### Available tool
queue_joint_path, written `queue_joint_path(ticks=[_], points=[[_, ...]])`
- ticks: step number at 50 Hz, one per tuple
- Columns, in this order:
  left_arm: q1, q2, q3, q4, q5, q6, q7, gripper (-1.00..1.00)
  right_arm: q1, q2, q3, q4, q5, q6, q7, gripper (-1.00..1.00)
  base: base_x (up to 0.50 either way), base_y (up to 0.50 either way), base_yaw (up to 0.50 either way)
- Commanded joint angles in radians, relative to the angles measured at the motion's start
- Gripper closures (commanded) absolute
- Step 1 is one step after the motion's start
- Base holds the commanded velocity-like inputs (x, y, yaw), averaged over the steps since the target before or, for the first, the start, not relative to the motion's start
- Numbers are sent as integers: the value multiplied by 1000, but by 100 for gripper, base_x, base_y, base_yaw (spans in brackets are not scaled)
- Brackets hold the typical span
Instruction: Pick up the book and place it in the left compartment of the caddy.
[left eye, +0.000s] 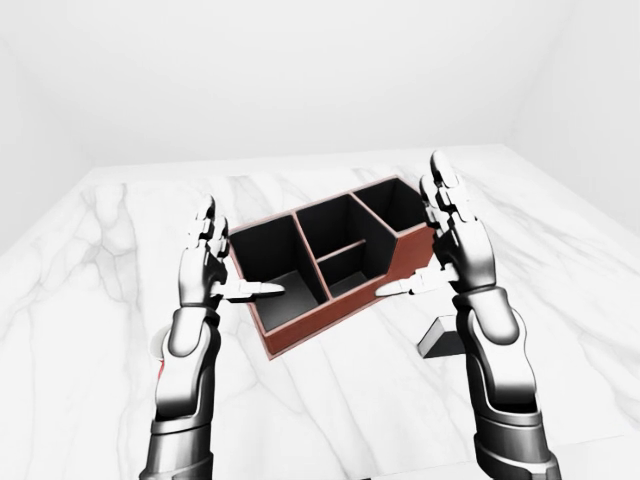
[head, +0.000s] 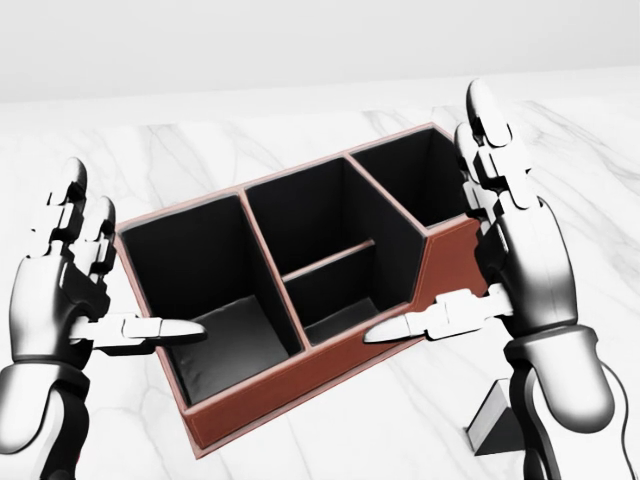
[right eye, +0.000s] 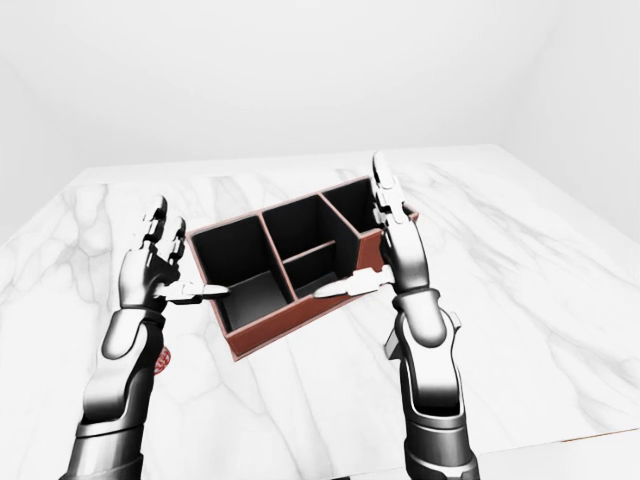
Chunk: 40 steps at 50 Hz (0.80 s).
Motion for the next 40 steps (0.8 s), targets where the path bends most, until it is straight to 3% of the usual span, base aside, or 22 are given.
queue_joint_path(ticks=[1, 11, 15, 18, 28, 40], points=[[6, 4, 8, -1, -14, 0, 0, -100, 15, 1, 3, -32, -1, 0, 22, -100, 0, 0, 0], [6, 10, 22, -17, -30, 0, 1, -100, 17, -67, -53, -84, -35, 0, 146, -100, 0, 0, 0], [-9, 20, 37, 6, -44, 0, 7, -100, 7, -110, -120, -136, -31, 0, 209, -100, 0, 0, 0], [-19, 28, 46, 29, -54, 0, 14, -100, 44, -155, -153, -201, -71, 0, 288, -100, 0, 0, 0], [-31, 38, 44, 74, -50, 0, 26, -100, 113, -186, -215, -301, -260, 0, 508, -100, 0, 0, 0], [-47, 39, 39, 100, -48, -12, 31, -100, 199, -204, -345, -302, -400, 0, 508, -100, 0, 0, 0]])
